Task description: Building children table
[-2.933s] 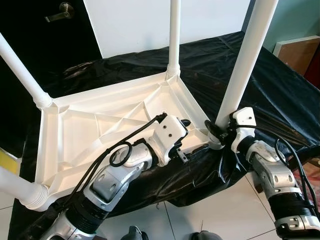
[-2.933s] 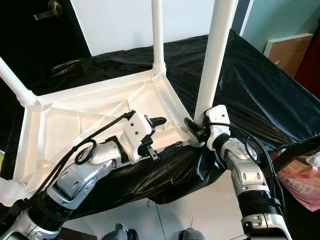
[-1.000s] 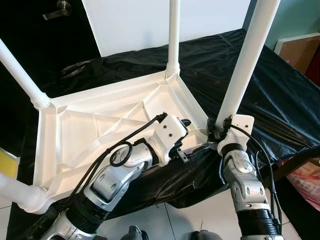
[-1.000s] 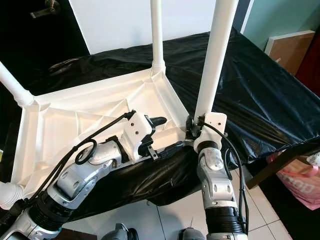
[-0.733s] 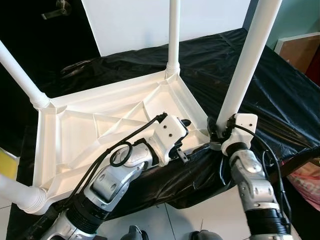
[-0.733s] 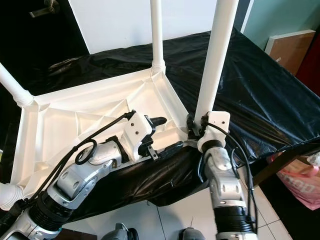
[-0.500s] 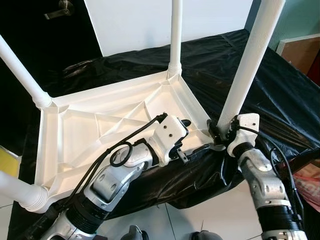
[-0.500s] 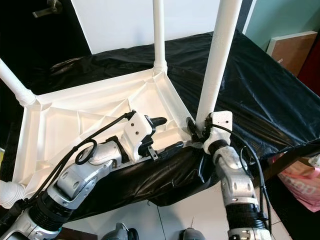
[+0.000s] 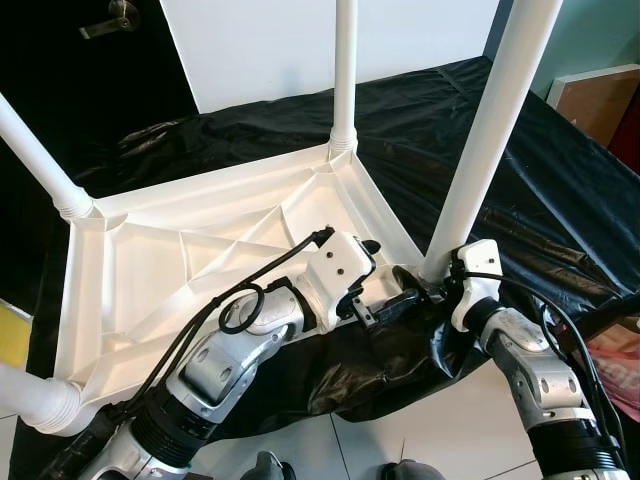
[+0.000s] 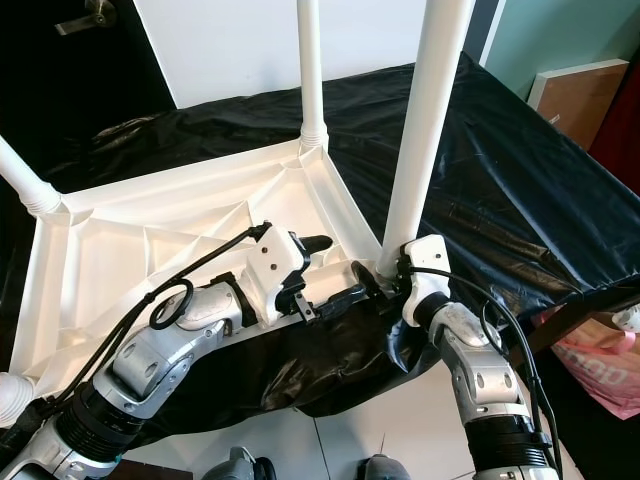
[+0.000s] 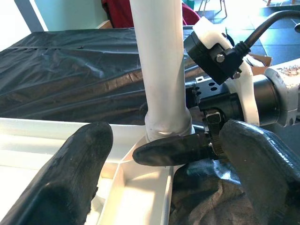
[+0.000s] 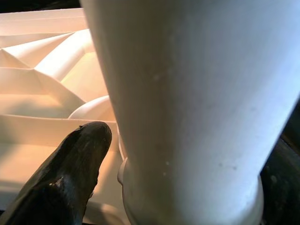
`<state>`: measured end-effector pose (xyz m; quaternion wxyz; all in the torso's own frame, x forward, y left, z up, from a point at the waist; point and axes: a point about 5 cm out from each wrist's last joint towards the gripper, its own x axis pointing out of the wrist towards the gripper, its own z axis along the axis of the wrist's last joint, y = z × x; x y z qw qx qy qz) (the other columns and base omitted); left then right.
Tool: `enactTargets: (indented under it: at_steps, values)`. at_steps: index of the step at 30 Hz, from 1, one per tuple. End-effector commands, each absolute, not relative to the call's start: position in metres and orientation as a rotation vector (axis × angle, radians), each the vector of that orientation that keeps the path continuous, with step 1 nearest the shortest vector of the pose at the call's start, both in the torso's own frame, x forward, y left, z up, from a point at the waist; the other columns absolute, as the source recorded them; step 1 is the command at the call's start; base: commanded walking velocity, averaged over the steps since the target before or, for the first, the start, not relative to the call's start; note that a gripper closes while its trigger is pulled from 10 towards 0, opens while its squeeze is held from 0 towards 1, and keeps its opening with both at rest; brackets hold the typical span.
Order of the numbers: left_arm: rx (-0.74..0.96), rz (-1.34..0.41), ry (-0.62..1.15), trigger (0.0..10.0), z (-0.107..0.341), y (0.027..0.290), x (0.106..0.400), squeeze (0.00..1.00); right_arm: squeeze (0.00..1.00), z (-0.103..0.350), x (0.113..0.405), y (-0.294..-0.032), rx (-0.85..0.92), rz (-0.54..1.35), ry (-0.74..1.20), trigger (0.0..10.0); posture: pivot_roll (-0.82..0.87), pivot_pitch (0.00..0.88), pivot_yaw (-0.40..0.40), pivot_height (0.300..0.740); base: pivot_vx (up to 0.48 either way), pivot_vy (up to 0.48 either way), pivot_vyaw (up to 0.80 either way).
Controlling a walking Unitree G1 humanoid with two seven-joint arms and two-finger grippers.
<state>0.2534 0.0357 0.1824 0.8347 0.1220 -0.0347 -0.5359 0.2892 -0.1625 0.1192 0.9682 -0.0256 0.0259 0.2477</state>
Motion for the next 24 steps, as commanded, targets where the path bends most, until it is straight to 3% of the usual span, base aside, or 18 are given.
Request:
enactTargets:
  at_steps: [1, 11, 24]
  values:
    - [0.263, -1.272, -0.053, 10.0, 0.18, 0.033, 0.243, 0.0, 0.0, 0.101, 0.281, -0.146, -0.019, 0.588, 0.133, 10.0, -0.08, 0.069, 0.044, 0.74, 0.0, 0.0, 0.0]
    - [0.29, -1.319, 0.003, 10.0, 0.17, 0.035, 0.236, 0.0, 0.0, 0.133, 0.287, -0.18, -0.135, 0.633, 0.025, 10.0, -0.09, 0.084, 0.052, 0.74, 0.0, 0.0, 0.0]
    - [0.29, -1.278, -0.025, 10.0, 0.175, 0.036, 0.241, 0.0, 0.0, 0.145, 0.303, -0.178, -0.229, 0.72, 0.004, 10.0, -0.07, 0.081, 0.043, 0.74, 0.0, 0.0, 0.0]
